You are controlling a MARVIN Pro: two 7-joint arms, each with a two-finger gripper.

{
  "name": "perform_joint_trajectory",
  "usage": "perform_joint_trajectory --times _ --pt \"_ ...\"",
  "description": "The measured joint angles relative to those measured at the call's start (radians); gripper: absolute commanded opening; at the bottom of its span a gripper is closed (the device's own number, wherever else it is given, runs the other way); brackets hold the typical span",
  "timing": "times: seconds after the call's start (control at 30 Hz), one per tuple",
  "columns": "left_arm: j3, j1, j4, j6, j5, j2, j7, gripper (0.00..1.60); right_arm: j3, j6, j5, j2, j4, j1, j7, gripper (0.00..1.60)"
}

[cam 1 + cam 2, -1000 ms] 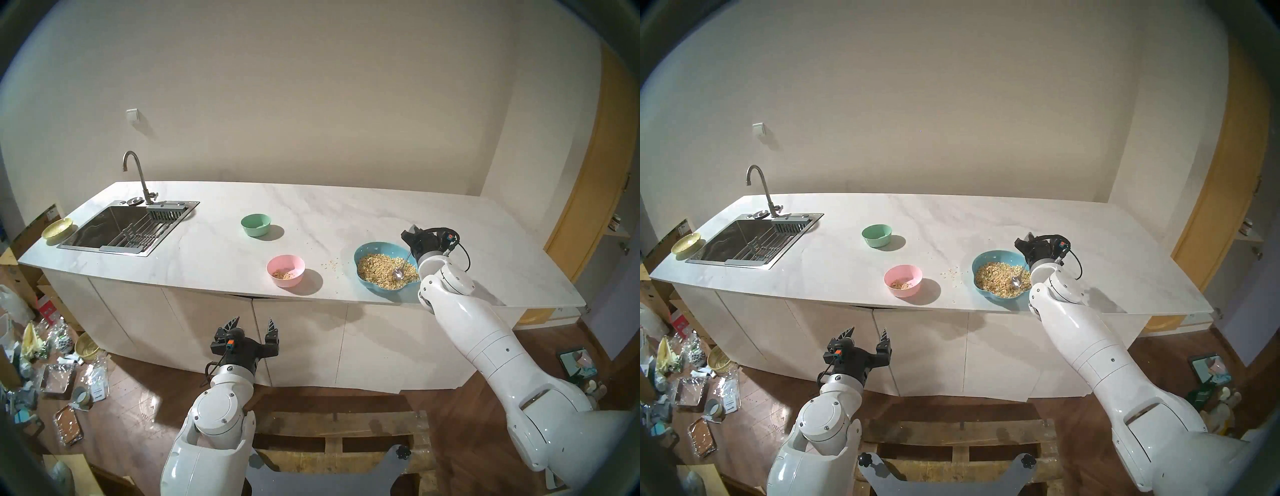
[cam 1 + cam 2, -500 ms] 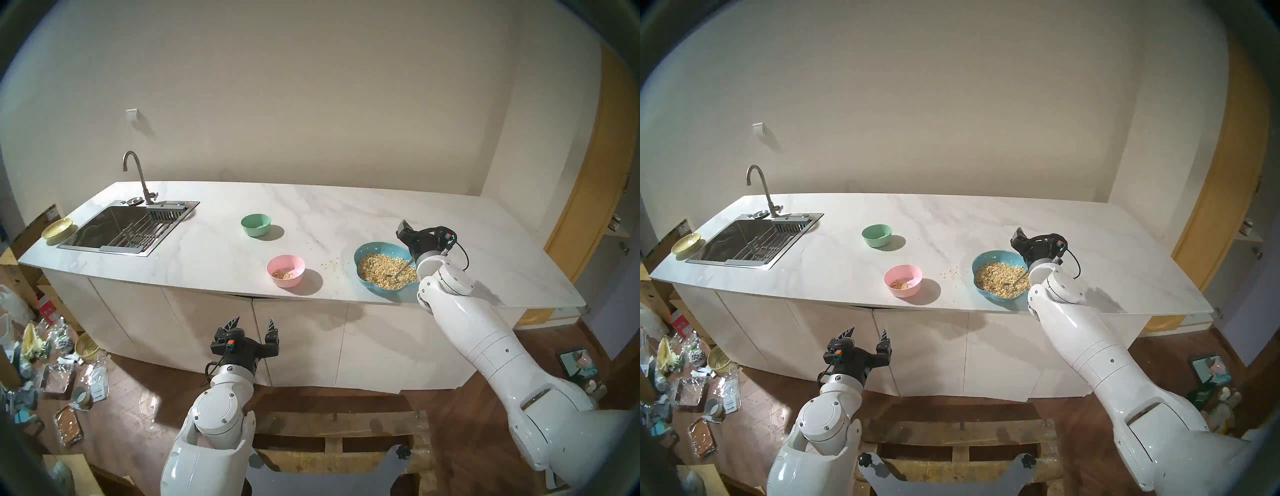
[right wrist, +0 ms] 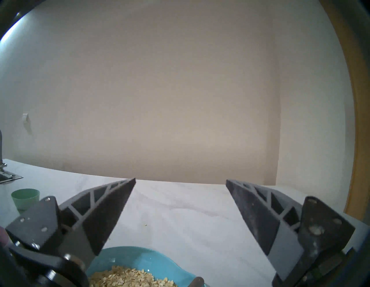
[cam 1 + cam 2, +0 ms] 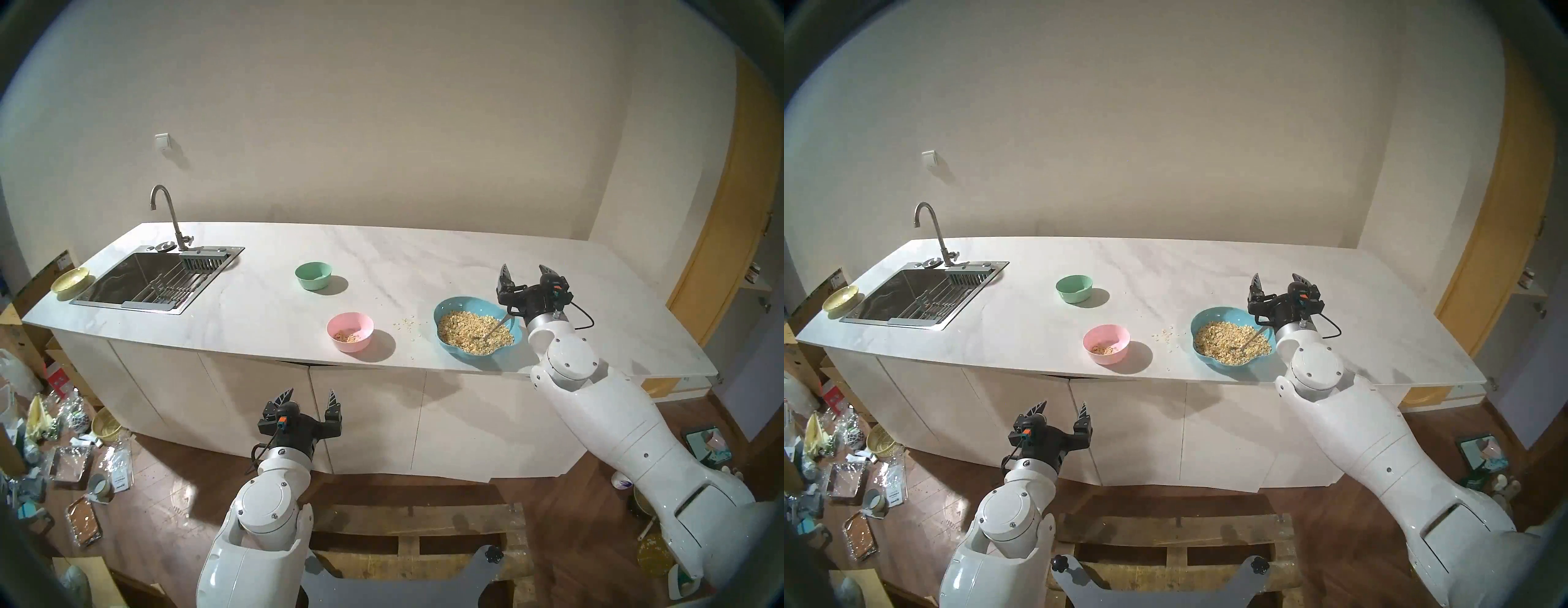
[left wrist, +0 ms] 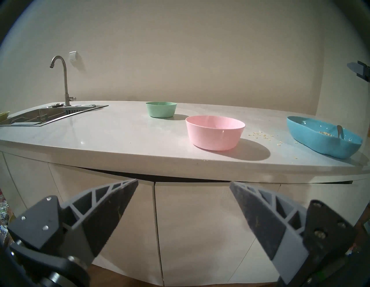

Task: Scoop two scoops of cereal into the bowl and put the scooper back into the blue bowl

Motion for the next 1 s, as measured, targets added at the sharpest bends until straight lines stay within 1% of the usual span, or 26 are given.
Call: perform_joint_trajectory --times 0.1,0.27,0.5,0.7,1.0 --pt "0.000 0.000 0.000 0.000 0.000 0.000 0.000 1.60 0.017 0.000 0.010 0.023 -0.030 -0.054 -0.013 1.60" --pt "0.000 0.000 0.000 0.000 0.000 0.000 0.000 1.60 0.037 -0.003 0.018 0.043 -0.072 -0.122 -0.031 1.60" --pt "0.000 0.000 0.001 0.000 0.000 0.000 0.000 1.60 0.066 -0.012 0.023 0.063 -0.133 -0.200 -0.052 1.60" --pt "0.000 0.000 0.001 0.000 0.000 0.000 0.000 1.60 0.097 -0.022 0.025 0.082 -0.192 -0.288 -0.075 1.60" --pt "0.000 0.000 0.000 0.000 0.000 0.000 0.000 1.60 0.129 -0.025 0.023 0.102 -0.260 -0.309 -0.103 1.60"
